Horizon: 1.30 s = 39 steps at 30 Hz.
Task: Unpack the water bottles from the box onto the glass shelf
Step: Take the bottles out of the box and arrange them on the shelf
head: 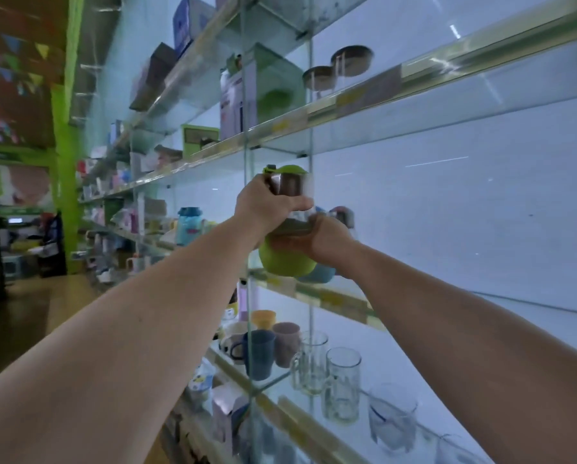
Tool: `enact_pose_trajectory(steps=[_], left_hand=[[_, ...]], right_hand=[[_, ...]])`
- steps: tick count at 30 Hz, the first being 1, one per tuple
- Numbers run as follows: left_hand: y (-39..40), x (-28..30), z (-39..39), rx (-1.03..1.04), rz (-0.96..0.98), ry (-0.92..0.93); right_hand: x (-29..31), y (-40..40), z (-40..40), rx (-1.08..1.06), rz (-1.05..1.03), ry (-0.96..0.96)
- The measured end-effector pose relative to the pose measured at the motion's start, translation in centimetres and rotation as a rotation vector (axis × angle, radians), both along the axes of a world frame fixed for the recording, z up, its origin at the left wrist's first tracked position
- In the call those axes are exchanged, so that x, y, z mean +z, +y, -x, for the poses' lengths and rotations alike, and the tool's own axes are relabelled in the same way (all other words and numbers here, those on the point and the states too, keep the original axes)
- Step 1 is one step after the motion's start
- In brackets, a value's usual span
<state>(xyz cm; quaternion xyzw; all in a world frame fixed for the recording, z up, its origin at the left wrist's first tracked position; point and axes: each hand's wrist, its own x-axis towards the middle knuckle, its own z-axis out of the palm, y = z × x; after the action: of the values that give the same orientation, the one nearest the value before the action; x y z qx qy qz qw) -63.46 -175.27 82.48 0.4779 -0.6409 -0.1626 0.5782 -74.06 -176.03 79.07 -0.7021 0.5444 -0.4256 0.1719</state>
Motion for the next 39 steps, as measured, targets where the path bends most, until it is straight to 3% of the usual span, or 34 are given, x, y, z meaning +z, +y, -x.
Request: enact_pose_trajectory(steps=[3,7,14,23,33,39], left_hand=[[-1.4,0.0,4.7,-0.06,0.011,-0.033],[-4.0,-1.6,9.9,-0.136,-0.003,-0.067],[-8.7,-4.4,15.0,-0.213,-0.131,-0.074],[-12.4,-4.7,17.0,-0.204,-0.167,-0.132],[-13.4,-5.5,17.4,-0.157,-0.132,-0.122],[-12.5,-4.7,17.3,-0.148,-0.15,-0.189]], right_hand=[[0.5,0.7,5.0,-0.106,-0.059,-0.043],[0.0,-0.4,9.8,-0.222,-0.144,0.104],[-1.0,-3.8,13.6,-0.299,-0.328,0.187],[-1.3,-7.5,14.5,-0.388,-0.35,0.218],[-3.1,-10.0,14.7,-0.456,-0.221,0.239],[-3.1,-9.4,15.1,-0.432,-0.248,0.146]])
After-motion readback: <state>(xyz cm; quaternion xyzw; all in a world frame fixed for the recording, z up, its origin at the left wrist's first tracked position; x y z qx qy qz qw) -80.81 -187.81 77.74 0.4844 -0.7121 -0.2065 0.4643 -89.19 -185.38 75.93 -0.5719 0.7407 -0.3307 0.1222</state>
